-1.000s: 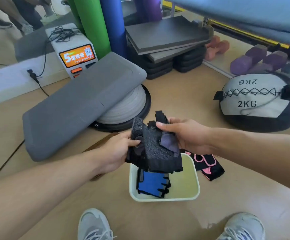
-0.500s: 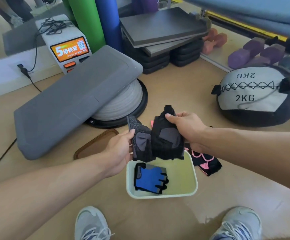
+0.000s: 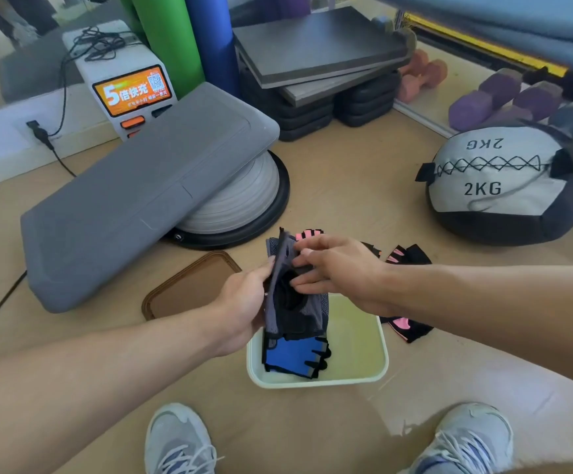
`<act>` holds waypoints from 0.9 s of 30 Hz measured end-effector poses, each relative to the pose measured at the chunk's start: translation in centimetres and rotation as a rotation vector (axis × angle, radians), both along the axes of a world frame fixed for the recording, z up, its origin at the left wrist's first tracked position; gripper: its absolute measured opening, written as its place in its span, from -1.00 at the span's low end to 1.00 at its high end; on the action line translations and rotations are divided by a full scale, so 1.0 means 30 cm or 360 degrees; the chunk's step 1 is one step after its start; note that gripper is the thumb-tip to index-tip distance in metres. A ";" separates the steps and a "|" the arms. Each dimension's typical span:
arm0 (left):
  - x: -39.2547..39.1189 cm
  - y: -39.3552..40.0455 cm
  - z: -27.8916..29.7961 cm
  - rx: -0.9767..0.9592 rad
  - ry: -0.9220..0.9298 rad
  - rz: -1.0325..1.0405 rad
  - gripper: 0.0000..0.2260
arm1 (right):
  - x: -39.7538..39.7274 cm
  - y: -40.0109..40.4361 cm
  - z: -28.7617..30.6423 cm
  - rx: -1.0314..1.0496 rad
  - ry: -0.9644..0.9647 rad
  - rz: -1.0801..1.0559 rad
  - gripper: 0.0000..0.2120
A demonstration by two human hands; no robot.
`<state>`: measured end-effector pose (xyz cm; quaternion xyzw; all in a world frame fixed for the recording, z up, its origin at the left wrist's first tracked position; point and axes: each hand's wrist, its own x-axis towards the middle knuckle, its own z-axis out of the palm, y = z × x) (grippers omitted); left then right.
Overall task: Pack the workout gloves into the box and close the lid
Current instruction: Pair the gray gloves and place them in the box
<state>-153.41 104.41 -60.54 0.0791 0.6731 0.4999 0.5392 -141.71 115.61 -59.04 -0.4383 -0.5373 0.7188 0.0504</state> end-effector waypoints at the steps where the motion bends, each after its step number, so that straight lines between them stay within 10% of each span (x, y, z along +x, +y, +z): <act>1: -0.004 -0.004 0.003 -0.0026 0.0019 -0.0018 -0.73 | 0.009 0.001 -0.003 0.0071 -0.0007 0.0060 -0.71; 7: 0.000 -0.015 -0.007 -0.0117 0.0054 -0.0174 -0.75 | 0.039 0.018 -0.022 0.0849 -0.0400 0.0432 -0.49; 27: 0.028 -0.033 -0.078 -0.0030 0.0276 -0.0374 -0.68 | 0.082 0.043 -0.101 0.0777 -0.0481 0.0429 -0.74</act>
